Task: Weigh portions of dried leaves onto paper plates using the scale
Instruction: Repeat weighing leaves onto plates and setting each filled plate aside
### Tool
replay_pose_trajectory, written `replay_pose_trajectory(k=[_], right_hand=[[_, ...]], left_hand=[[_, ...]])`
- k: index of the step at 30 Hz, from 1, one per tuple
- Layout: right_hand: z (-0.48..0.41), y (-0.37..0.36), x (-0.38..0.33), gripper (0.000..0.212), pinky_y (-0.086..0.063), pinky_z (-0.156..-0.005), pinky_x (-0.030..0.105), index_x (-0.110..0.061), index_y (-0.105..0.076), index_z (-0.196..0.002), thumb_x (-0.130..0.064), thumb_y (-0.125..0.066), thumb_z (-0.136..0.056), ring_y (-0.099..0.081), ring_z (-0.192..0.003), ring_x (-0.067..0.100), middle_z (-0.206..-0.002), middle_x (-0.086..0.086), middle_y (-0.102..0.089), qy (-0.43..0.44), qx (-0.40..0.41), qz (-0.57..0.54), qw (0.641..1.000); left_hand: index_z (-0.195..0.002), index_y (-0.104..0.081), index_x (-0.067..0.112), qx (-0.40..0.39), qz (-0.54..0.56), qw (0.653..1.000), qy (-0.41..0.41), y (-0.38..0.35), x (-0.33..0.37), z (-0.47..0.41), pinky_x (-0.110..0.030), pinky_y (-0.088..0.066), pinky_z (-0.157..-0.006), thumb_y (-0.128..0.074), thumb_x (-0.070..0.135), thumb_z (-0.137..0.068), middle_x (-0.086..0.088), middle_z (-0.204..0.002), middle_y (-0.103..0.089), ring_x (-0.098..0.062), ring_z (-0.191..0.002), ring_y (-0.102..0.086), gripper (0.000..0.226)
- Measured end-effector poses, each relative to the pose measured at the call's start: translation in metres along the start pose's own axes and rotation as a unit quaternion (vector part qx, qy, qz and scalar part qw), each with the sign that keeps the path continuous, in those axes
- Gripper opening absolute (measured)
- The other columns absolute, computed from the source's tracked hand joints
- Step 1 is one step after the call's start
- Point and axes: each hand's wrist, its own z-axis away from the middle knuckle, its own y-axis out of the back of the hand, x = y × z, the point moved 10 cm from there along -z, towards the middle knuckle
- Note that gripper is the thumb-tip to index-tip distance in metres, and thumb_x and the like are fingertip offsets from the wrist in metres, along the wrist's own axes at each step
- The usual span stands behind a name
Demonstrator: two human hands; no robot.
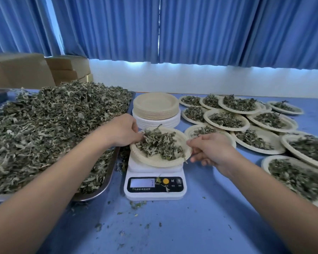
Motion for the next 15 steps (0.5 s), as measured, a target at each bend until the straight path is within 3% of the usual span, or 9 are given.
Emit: replay_pose_trajectory(k=[2,6,10,12,15], right_hand=[[0.002,0.012,-0.004,0.022,-0.036,-0.037,0.021,-0.008,-0.060,-0.073,-0.011,-0.072,-0.091,-0.067,-0.048,0.019,-0.051,0.003,-0.061,-0.011,0.016,0.007,1.000],[0.015,0.072,-0.018,0.012,-0.035,-0.037,0.020,-0.005,-0.063,-0.081,-0.008,-0.072,-0.089,-0.065,-0.044,0.017,-0.051,0.005,-0.061,-0.005,0.074,0.025,0.997],[0.035,0.131,-0.019,0.017,-0.033,-0.041,0.021,0.000,-0.067,-0.076,-0.009,-0.073,-0.090,-0.057,-0.040,0.011,-0.052,0.006,-0.062,0.002,0.091,0.144,0.985],[0.045,0.152,-0.015,0.020,-0.035,-0.042,0.020,0.000,-0.072,-0.073,-0.014,-0.077,-0.088,-0.051,-0.038,0.008,-0.053,0.004,-0.064,0.003,0.100,0.207,0.973],[0.055,0.169,-0.012,0.031,-0.043,-0.055,0.024,-0.014,-0.073,-0.054,-0.023,-0.084,-0.082,-0.059,-0.058,0.014,-0.061,0.001,-0.070,0.014,0.115,0.282,0.952]], left_hand=[[-0.093,-0.069,0.008,0.018,-0.007,1.000,-0.007,0.002,0.018,-0.003,-0.035,-0.052,-0.070,-0.072,0.022,-0.087,-0.007,-0.086,-0.069,-0.024,-0.083,-0.065,0.015],[-0.085,-0.073,0.008,0.069,0.083,0.994,-0.036,0.011,0.067,-0.013,-0.021,-0.040,-0.048,-0.078,0.018,-0.083,0.001,-0.063,-0.062,-0.012,-0.057,-0.054,0.011],[-0.083,-0.073,0.006,0.013,0.118,0.991,-0.062,-0.025,0.115,-0.013,-0.024,-0.044,-0.059,-0.079,0.014,-0.080,0.001,-0.054,-0.065,-0.014,-0.060,-0.059,0.010],[-0.085,-0.072,0.005,-0.027,0.107,0.991,-0.074,-0.049,0.132,-0.010,-0.024,-0.044,-0.059,-0.077,0.014,-0.080,-0.007,-0.063,-0.072,-0.015,-0.060,-0.061,0.011],[-0.088,-0.069,0.006,-0.086,0.083,0.990,-0.078,-0.079,0.144,-0.001,-0.027,-0.044,-0.057,-0.077,0.015,-0.078,-0.010,-0.066,-0.072,-0.016,-0.059,-0.059,0.016]])
